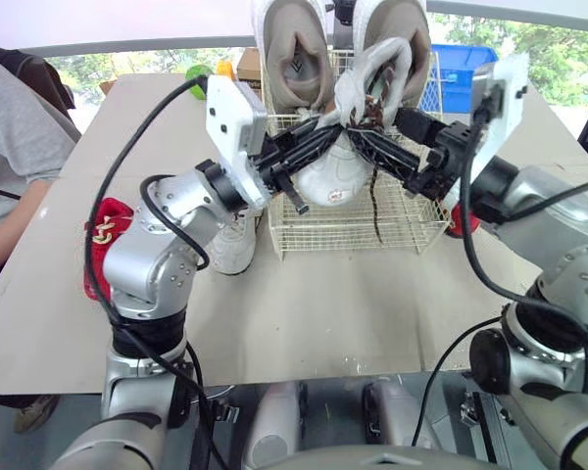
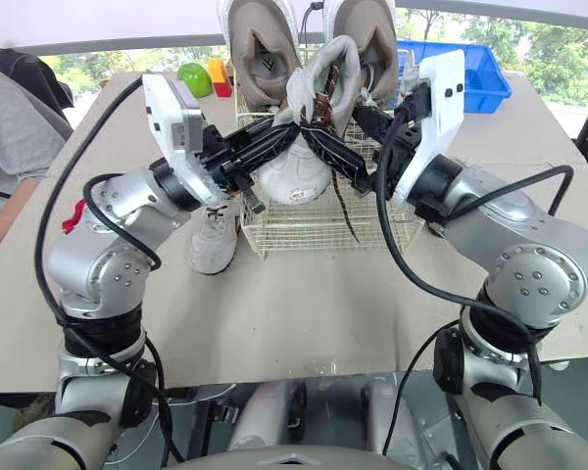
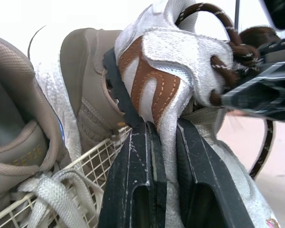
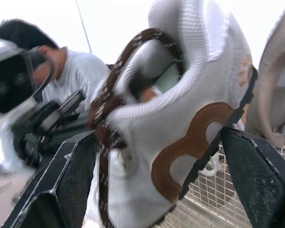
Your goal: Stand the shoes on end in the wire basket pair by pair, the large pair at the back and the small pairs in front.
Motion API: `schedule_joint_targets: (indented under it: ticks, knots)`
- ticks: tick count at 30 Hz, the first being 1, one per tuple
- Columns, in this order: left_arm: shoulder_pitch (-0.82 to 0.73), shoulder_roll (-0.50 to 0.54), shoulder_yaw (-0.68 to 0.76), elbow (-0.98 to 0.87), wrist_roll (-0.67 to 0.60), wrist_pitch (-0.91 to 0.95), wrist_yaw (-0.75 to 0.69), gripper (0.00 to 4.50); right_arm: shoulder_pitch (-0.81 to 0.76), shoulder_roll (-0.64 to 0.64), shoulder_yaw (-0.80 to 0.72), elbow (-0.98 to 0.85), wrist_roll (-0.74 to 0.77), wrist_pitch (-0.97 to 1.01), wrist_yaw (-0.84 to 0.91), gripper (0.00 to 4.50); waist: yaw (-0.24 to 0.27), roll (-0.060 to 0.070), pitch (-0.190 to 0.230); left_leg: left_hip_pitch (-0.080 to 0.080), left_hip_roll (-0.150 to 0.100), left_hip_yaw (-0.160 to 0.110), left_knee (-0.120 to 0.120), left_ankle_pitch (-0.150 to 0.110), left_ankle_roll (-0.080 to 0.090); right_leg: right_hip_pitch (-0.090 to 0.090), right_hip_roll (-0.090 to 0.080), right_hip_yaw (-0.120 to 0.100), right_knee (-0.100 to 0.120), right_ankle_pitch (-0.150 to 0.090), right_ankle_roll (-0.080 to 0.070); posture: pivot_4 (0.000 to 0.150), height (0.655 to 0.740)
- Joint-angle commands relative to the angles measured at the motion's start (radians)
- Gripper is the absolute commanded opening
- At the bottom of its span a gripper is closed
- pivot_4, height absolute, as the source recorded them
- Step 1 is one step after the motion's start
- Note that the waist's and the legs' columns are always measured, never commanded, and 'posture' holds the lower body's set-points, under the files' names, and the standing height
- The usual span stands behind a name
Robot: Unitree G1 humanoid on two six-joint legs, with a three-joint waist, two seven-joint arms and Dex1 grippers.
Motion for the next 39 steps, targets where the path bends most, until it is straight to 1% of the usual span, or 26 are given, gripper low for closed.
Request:
schedule_joint_targets:
  ticks: [1,2,3,4,5,6,7,8,10,11,13,15,17,19,21,23,28,29,31,32,36,39]
  knots:
    - [-0.009,-0.008,0.002,-0.025,-0.012,-0.068,-0.032,0.04,-0.017,-0.018,0.023,-0.003,0.014,-0.019,-0.023,2.14,-0.005,0.000,0.000,0.000,0.000,0.000,0.000,0.000,0.000,0.000,0.000,0.000,0.000,0.000,0.000,0.150,0.7400]
    - [-0.006,-0.004,0.003,-0.021,-0.009,-0.076,-0.038,0.04,-0.015,-0.023,0.028,-0.002,0.017,-0.026,-0.022,1.61,-0.007,0.000,0.000,0.000,0.000,0.000,0.000,0.000,0.000,0.000,0.000,0.000,0.000,0.000,0.000,0.150,0.7400]
    - [-0.004,-0.002,0.003,-0.016,-0.007,-0.082,-0.042,0.04,-0.014,-0.028,0.032,0.000,0.019,-0.032,-0.021,1.19,-0.009,0.000,0.000,0.000,0.000,0.000,-0.001,0.000,0.000,0.000,0.000,0.000,0.000,0.000,0.000,0.150,0.7400]
    - [-0.001,0.002,0.007,-0.012,-0.006,-0.088,-0.049,0.04,-0.010,-0.037,0.036,-0.001,0.023,-0.038,-0.018,0.54,-0.010,0.000,0.000,0.001,0.000,-0.001,-0.001,0.000,0.000,0.000,0.001,-0.001,0.000,0.000,0.000,0.150,0.7400]
    - [0.007,0.007,0.008,-0.010,-0.004,-0.098,-0.058,0.04,-0.008,-0.045,0.037,-0.004,0.026,-0.045,-0.016,0.41,-0.011,0.000,0.000,0.001,0.000,-0.001,-0.001,0.000,0.000,0.000,0.001,-0.001,0.000,0.000,0.000,0.150,0.7400]
    - [0.016,0.009,0.017,-0.013,-0.026,-0.087,-0.069,0.03,-0.005,-0.058,0.041,-0.008,0.026,-0.055,-0.011,0.12,-0.011,0.000,0.000,0.001,0.000,-0.001,-0.001,0.000,0.000,0.000,0.001,-0.001,0.000,0.000,0.000,0.150,0.7400]
    - [0.022,0.000,0.038,-0.018,-0.066,-0.057,-0.052,0.03,-0.003,-0.077,0.053,-0.012,0.018,-0.070,-0.001,0.00,-0.011,0.000,0.000,0.001,0.000,-0.001,-0.002,0.000,0.000,0.000,0.001,0.000,0.000,0.000,0.000,0.150,0.7400]
    - [0.025,-0.007,0.054,-0.021,-0.095,-0.035,-0.039,0.03,-0.002,-0.091,0.062,-0.013,0.013,-0.082,0.006,0.00,-0.011,0.000,0.000,0.001,0.001,-0.001,-0.002,0.000,0.000,0.000,0.001,0.000,0.000,0.000,0.000,0.150,0.7400]
    - [0.038,-0.012,0.091,-0.030,-0.161,0.029,0.006,1.06,0.002,-0.132,0.086,-0.019,-0.011,-0.129,0.034,0.00,-0.012,0.000,0.000,0.001,0.001,-0.001,-0.002,0.000,0.000,0.000,0.001,0.000,0.000,0.000,0.000,0.150,0.7400]
    - [0.056,-0.004,0.116,-0.035,-0.215,0.082,0.028,1.36,0.004,-0.158,0.097,-0.020,-0.034,-0.165,0.050,0.00,-0.011,0.000,0.000,0.001,0.001,-0.001,-0.002,0.000,0.000,0.000,0.001,0.000,0.000,0.000,0.000,0.150,0.7400]
    - [0.102,0.020,0.163,-0.058,-0.352,0.184,0.050,2.34,0.007,-0.212,0.112,-0.011,-0.082,-0.237,0.079,0.00,-0.012,0.000,0.000,0.001,0.001,-0.003,-0.002,0.000,0.000,0.000,0.001,0.000,0.000,0.000,0.000,0.150,0.7400]
    - [0.174,0.062,0.215,-0.104,-0.507,0.259,0.042,3.24,0.011,-0.292,0.123,0.012,-0.139,-0.332,0.151,0.00,-0.014,0.000,0.000,0.001,0.001,-0.005,-0.002,0.000,0.000,0.000,0.001,0.000,-0.001,0.000,0.000,0.150,0.7400]
    - [0.262,0.130,0.236,-0.158,-0.570,0.294,-0.010,3.24,0.019,-0.353,0.124,0.040,-0.185,-0.466,0.259,0.00,-0.015,0.000,0.000,0.001,0.002,-0.006,-0.002,0.000,0.000,-0.001,0.000,0.000,-0.001,0.000,0.000,0.150,0.7400]
    - [0.338,0.179,0.239,-0.187,-0.565,0.296,-0.034,3.24,0.010,-0.374,0.112,0.096,-0.204,-0.553,0.313,0.00,-0.015,0.000,0.000,0.001,0.001,-0.005,-0.003,0.000,0.000,-0.001,0.000,0.000,-0.001,-0.001,0.000,0.150,0.7400]
    - [0.387,0.196,0.238,-0.213,-0.557,0.269,-0.036,3.24,0.008,-0.420,0.143,0.165,-0.255,-0.674,0.431,0.00,-0.013,0.000,0.001,0.003,0.001,-0.004,-0.003,0.000,0.000,-0.001,0.001,0.001,-0.001,-0.001,-0.001,0.150,0.7400]
    - [0.417,0.198,0.239,-0.245,-0.560,0.245,-0.031,3.24,0.010,-0.453,0.187,0.235,-0.330,-0.782,0.500,0.00,-0.009,0.000,0.000,0.003,0.001,-0.002,-0.003,0.000,0.000,0.000,0.001,0.000,-0.002,-0.003,-0.004,0.150,0.7400]
    - [0.506,0.207,0.247,-0.309,-0.545,0.191,-0.049,3.24,-0.020,-0.434,0.266,0.481,-0.513,-1.074,0.563,0.00,-0.010,0.000,0.000,0.003,0.001,0.000,-0.003,0.000,0.000,0.000,0.000,0.003,-0.003,-0.003,-0.004,0.150,0.7400]
    - [0.517,0.207,0.255,-0.324,-0.564,0.189,-0.034,3.24,-0.021,-0.433,0.281,0.537,-0.556,-1.150,0.574,0.00,-0.010,0.000,0.000,0.003,0.001,0.000,-0.003,0.000,0.000,0.000,0.000,0.003,-0.003,-0.003,-0.004,0.150,0.7400]
    - [0.543,0.217,0.279,-0.333,-0.584,0.182,-0.022,3.24,-0.024,-0.413,0.287,0.626,-0.591,-1.244,0.581,0.00,-0.010,0.000,0.000,0.003,0.001,0.001,-0.003,0.000,0.000,-0.001,0.000,0.003,-0.003,-0.003,-0.004,0.150,0.7400]
    - [0.563,0.224,0.288,-0.335,-0.577,0.177,-0.023,3.24,-0.023,-0.403,0.289,0.658,-0.598,-1.273,0.587,0.00,-0.009,0.000,0.000,0.003,0.002,0.001,-0.003,0.000,0.000,0.000,0.000,0.003,-0.003,-0.003,-0.004,0.150,0.7400]
    - [0.600,0.231,0.301,-0.350,-0.570,0.153,0.001,3.24,0.014,-0.393,0.321,0.698,-0.585,-1.268,0.661,0.00,-0.008,0.000,0.000,0.003,0.002,0.001,-0.003,0.000,0.000,0.000,0.000,0.003,-0.003,-0.003,-0.004,0.150,0.7400]
    - [0.620,0.233,0.297,-0.363,-0.556,0.138,0.016,3.24,0.057,-0.385,0.325,0.708,-0.515,-1.174,0.732,0.00,-0.006,0.000,0.000,0.003,0.003,0.000,-0.003,0.000,0.000,0.000,-0.001,0.002,-0.003,-0.003,-0.004,0.150,0.7400]
